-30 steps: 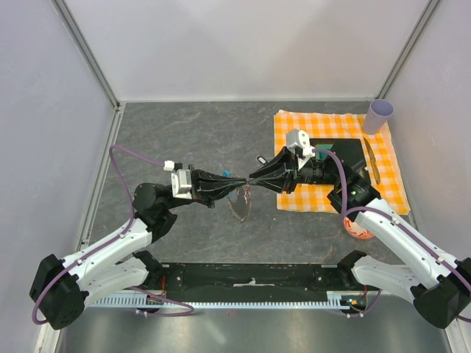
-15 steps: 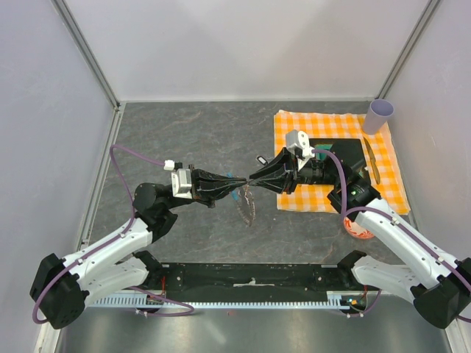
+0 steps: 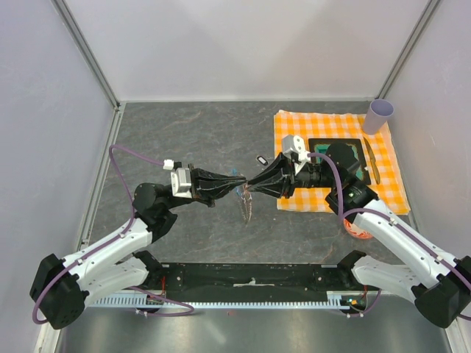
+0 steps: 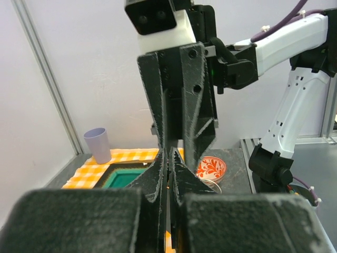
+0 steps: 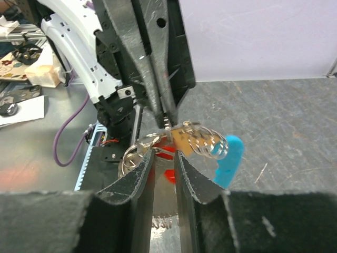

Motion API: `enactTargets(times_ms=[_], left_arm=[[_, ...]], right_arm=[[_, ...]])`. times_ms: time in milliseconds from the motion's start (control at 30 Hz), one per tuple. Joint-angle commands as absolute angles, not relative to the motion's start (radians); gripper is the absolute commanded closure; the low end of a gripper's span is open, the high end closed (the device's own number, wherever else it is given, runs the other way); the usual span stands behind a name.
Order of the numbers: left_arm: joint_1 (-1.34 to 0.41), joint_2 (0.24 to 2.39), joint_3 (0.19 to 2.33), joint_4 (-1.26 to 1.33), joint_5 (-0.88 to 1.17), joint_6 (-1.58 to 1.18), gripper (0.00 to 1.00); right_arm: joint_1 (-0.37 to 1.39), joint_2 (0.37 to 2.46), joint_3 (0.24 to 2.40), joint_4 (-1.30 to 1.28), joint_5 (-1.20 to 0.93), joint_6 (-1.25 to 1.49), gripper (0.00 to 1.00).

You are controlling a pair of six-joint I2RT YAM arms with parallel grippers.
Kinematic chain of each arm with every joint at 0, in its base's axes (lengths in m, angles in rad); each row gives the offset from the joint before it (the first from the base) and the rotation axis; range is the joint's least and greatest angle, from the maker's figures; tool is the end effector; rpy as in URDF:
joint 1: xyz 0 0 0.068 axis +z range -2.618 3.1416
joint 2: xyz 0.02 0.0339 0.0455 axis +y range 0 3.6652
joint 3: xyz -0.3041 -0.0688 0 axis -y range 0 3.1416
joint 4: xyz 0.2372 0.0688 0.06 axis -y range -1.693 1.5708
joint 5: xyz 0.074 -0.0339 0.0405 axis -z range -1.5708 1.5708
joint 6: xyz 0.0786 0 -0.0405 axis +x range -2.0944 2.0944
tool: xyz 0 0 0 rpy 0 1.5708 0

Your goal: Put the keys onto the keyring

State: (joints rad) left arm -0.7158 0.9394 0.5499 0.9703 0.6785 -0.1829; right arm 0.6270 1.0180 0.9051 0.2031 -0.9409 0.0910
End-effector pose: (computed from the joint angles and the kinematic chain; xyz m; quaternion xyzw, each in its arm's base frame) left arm 0.1153 -0.1657 0.3986 0.4005 0.3550 -0.5028 0.6788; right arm 0.1430 0.1820 0.4160 -0.4819 0.4912 0.5175 0.5087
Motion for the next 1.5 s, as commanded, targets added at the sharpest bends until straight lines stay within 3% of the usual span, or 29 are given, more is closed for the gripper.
enactTargets(times_ms=[0, 1333, 1433, 1467], left_arm=[[-0.719, 0.916, 0.572, 1.015, 0.620, -0.183, 0.98], [-0.719, 0.928, 0.566, 1.046, 0.653, -0.209, 0.98], [-0.719, 0.925, 0.561, 1.049, 0.649, -0.209, 0.98], [-0.721, 0.923, 0.558, 1.049, 0.643, -0.209, 0.98]], right_arm=[[0.643, 1.009, 0.893, 0.201, -0.980, 0.077, 0.72], [0.650, 1.051, 0.862, 0.471, -0.888, 0.238, 0.76], [0.649, 1.052, 0.861, 0.469, -0.894, 0.242, 0.80], [0.647, 1.051, 0.861, 0.466, -0.897, 0.239, 0.87]])
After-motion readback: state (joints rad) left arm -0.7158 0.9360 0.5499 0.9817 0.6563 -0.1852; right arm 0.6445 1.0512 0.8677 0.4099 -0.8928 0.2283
